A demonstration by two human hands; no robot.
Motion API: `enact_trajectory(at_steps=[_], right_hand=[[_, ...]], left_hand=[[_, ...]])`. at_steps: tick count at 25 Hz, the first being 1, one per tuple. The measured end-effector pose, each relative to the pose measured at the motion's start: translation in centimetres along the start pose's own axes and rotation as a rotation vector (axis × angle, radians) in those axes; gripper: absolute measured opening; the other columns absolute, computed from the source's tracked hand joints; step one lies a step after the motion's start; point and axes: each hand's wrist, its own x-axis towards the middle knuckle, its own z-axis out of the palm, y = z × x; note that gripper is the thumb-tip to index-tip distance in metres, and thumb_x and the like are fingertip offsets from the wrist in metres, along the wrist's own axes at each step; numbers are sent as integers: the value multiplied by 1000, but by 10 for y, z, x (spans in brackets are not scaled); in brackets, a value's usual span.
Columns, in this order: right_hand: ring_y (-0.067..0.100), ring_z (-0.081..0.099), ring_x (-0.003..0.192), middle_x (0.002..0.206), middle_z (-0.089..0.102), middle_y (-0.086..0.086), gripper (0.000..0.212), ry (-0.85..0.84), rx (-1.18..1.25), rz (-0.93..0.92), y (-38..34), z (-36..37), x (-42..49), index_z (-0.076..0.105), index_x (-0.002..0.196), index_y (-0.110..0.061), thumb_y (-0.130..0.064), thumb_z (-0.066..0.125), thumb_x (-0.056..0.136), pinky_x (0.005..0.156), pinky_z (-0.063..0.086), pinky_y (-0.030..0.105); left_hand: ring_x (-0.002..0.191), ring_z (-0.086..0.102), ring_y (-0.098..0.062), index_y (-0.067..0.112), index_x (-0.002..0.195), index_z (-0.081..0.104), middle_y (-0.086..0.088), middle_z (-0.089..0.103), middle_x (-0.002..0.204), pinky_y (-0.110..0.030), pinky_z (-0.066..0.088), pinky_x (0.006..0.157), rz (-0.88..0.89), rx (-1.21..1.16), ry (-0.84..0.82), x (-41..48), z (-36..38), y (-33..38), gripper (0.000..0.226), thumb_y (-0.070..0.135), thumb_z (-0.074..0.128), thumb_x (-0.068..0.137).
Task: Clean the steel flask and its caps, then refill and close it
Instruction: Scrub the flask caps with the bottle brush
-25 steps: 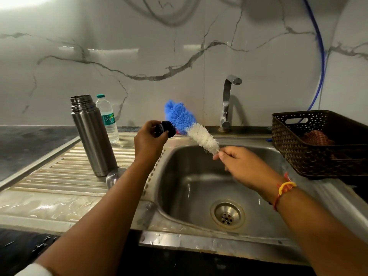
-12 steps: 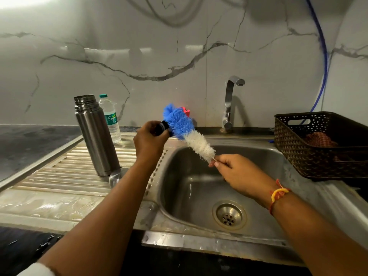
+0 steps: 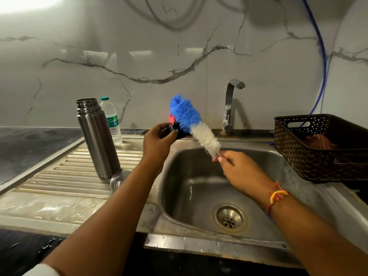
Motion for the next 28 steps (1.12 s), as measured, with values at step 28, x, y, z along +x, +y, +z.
enact_trajectory(at_steps=[28], right_hand=[[8,45,55,64,51,-6,24,-58,58,32,-2,-11,-6,65,110,-24,-25,42,104,51,35,21]], left_hand=[[108,71,-24,10,121,64,-14,71,117,-31,60,88,-198,-327,-195,-2,4,2,23,4,57,99]])
